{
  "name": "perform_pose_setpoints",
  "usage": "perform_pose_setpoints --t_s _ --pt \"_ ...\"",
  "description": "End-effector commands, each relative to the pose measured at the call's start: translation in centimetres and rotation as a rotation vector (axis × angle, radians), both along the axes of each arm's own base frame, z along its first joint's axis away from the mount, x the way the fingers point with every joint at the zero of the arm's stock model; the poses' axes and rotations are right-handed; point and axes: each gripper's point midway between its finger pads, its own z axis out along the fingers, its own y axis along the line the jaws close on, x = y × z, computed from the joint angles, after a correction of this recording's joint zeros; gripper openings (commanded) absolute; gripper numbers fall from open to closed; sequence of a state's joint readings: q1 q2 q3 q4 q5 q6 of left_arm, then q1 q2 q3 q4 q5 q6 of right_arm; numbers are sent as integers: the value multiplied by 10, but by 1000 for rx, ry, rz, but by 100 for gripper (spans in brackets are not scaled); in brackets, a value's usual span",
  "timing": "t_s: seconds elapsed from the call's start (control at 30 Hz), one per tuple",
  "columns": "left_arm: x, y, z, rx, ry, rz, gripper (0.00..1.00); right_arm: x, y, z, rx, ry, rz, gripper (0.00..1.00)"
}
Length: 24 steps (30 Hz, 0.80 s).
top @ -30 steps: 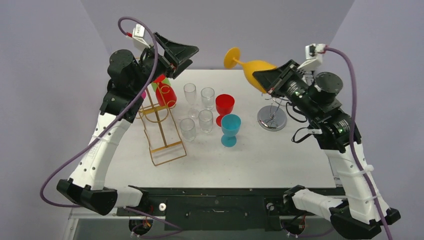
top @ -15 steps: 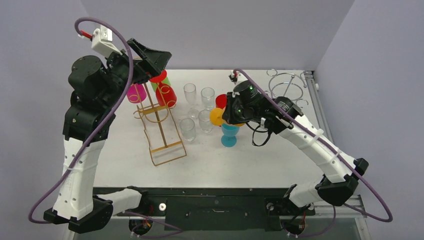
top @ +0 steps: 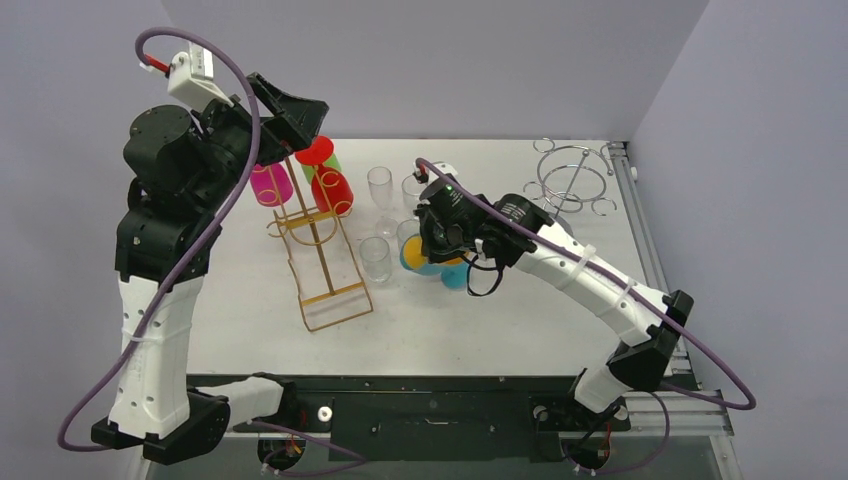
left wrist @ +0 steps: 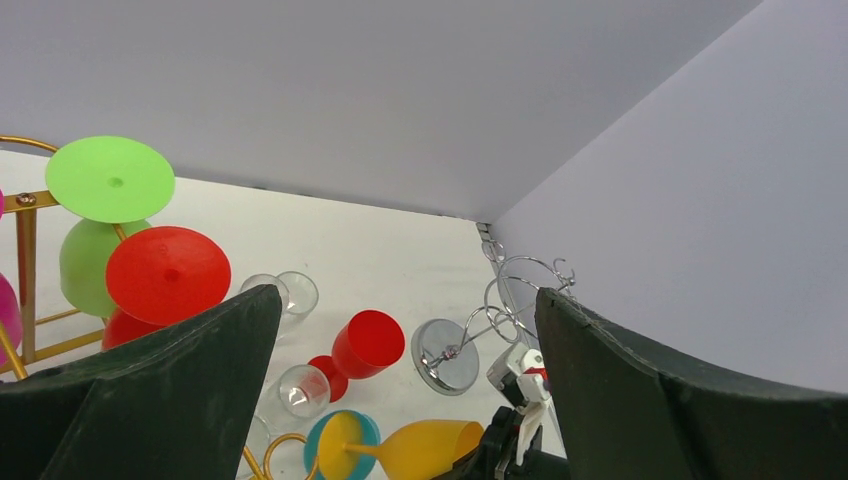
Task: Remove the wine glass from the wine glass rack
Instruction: Place the wine glass at the center of the board.
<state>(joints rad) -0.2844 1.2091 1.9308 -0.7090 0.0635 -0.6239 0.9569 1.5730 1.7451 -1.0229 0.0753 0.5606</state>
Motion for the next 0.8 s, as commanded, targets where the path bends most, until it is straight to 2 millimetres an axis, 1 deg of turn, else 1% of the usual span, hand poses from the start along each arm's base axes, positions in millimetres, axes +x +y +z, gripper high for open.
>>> perform_pose_setpoints --t_s 0.0,0.2,0.4,0.57,0.77 --pt "-1 5 10 13 -34 10 96 10 -24 21 30 -72 -71 0" --pt "3 3 9 7 -31 3 96 14 -49 34 70 -95 -133 0" --pt "9 -2 5 -11 -20 -11 96 15 -66 35 73 -102 -168 0" --pt "10 -6 3 -19 -17 -28 96 14 -73 35 74 -104 -178 0" --pt "10 -6 5 -26 -23 -29 96 11 -80 45 87 -124 -195 0"
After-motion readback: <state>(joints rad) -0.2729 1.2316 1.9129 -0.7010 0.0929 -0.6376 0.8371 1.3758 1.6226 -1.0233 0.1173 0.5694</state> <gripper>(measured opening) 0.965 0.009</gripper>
